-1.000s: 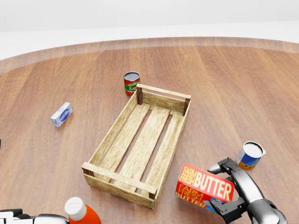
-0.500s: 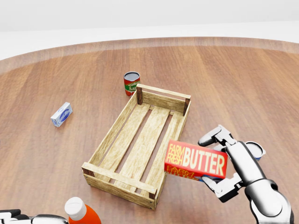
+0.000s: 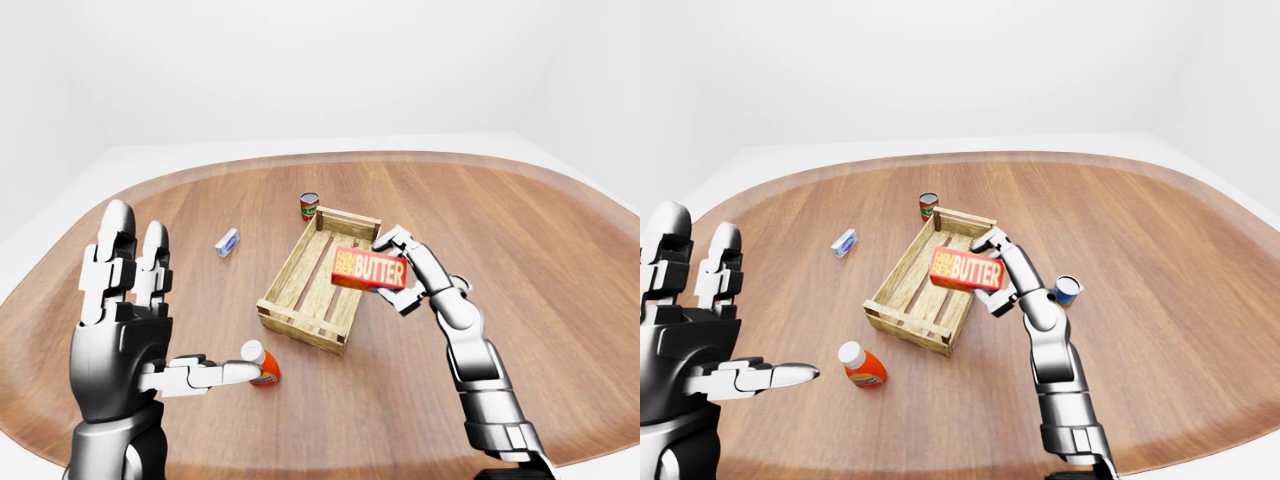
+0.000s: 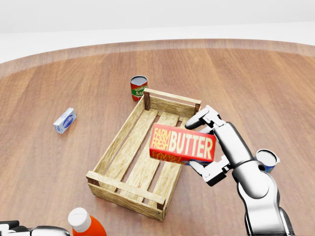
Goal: Pick up the butter and put it in the tray.
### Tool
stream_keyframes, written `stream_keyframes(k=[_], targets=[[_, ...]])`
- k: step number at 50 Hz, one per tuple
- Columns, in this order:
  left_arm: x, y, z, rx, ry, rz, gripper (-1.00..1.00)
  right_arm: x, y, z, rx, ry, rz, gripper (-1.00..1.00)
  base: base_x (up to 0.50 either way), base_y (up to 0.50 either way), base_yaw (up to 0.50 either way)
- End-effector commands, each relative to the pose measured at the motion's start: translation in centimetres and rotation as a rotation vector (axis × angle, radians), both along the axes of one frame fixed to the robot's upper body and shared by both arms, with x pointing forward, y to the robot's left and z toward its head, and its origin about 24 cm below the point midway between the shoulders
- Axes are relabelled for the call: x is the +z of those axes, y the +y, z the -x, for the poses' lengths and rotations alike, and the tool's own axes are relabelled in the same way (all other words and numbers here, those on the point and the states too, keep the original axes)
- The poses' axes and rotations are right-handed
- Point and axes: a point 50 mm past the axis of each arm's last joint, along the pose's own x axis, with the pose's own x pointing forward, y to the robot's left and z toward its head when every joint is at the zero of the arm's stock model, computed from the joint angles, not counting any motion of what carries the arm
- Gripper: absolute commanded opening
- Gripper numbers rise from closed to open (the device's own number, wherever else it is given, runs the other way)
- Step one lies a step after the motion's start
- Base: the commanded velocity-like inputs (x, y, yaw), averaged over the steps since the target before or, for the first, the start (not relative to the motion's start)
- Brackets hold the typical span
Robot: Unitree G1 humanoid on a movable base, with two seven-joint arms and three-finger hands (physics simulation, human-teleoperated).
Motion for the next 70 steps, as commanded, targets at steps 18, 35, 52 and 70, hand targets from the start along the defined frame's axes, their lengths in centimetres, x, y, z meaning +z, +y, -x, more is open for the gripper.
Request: stream_keyframes(k=[18, 35, 52, 70], targets=[[0.3, 0.4, -0.1, 0.009, -0.022, 0.003, 1.0, -0.6, 5.1, -7.6, -0.027, 0.202, -0.155, -1.0, 0.0, 0.0, 0.0], [0.5, 0.5, -0.1, 0.012, -0.031, 0.004, 1.0, -2.9, 7.7, -7.8, -0.043, 0.354, -0.094, -1.0, 0.0, 0.0, 0.0], [0.5, 0.5, 0.1, 0.01, -0.033, 0.003, 1.0, -4.3, 9.0, -7.0, -0.028, 0.406, -0.043, -1.0, 0.0, 0.0, 0.0], [0.5, 0.5, 0.1, 0.006, -0.03, 0.002, 1.0, -5.6, 9.5, -6.3, -0.043, 0.402, -0.008, -1.0, 0.0, 0.0, 0.0]])
